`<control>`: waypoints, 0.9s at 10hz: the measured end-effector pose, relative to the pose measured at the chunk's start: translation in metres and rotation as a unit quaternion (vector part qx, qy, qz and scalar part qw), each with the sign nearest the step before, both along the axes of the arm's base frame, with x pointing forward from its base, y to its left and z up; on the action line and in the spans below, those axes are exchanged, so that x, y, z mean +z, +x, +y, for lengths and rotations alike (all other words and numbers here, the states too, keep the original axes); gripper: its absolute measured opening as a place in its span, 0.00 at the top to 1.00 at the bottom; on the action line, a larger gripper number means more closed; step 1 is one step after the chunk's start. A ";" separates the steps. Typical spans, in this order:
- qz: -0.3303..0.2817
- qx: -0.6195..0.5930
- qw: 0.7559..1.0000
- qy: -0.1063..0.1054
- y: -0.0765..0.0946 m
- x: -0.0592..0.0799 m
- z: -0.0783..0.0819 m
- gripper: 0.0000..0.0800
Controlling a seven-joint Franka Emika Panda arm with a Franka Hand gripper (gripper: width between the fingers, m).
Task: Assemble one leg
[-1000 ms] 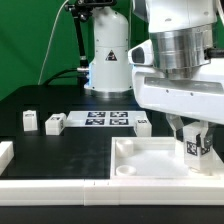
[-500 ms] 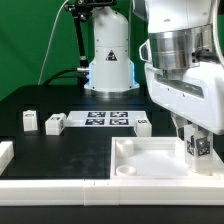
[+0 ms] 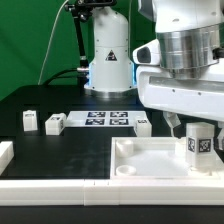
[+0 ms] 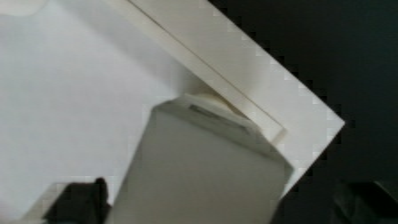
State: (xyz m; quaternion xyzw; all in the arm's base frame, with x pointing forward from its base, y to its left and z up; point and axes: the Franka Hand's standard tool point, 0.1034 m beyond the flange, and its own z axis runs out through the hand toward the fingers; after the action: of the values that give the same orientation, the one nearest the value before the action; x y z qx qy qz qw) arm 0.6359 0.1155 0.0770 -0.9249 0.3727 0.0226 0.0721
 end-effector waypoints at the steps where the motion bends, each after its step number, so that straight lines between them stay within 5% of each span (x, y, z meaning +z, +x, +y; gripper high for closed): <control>1: -0.009 0.058 0.998 -0.001 0.000 0.000 0.001 0.20; 5: -0.035 0.252 0.967 -0.016 -0.003 -0.001 0.008 0.19; 9: -0.066 0.428 0.901 -0.032 -0.004 -0.002 0.005 0.19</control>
Offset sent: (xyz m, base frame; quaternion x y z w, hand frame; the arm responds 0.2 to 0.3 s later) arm 0.0008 0.0019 0.0011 -0.0561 0.0364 -0.2821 0.9570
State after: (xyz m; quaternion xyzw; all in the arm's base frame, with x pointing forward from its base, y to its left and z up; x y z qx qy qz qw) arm 0.6314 0.1205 0.0750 -0.9964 -0.0645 -0.0218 0.0500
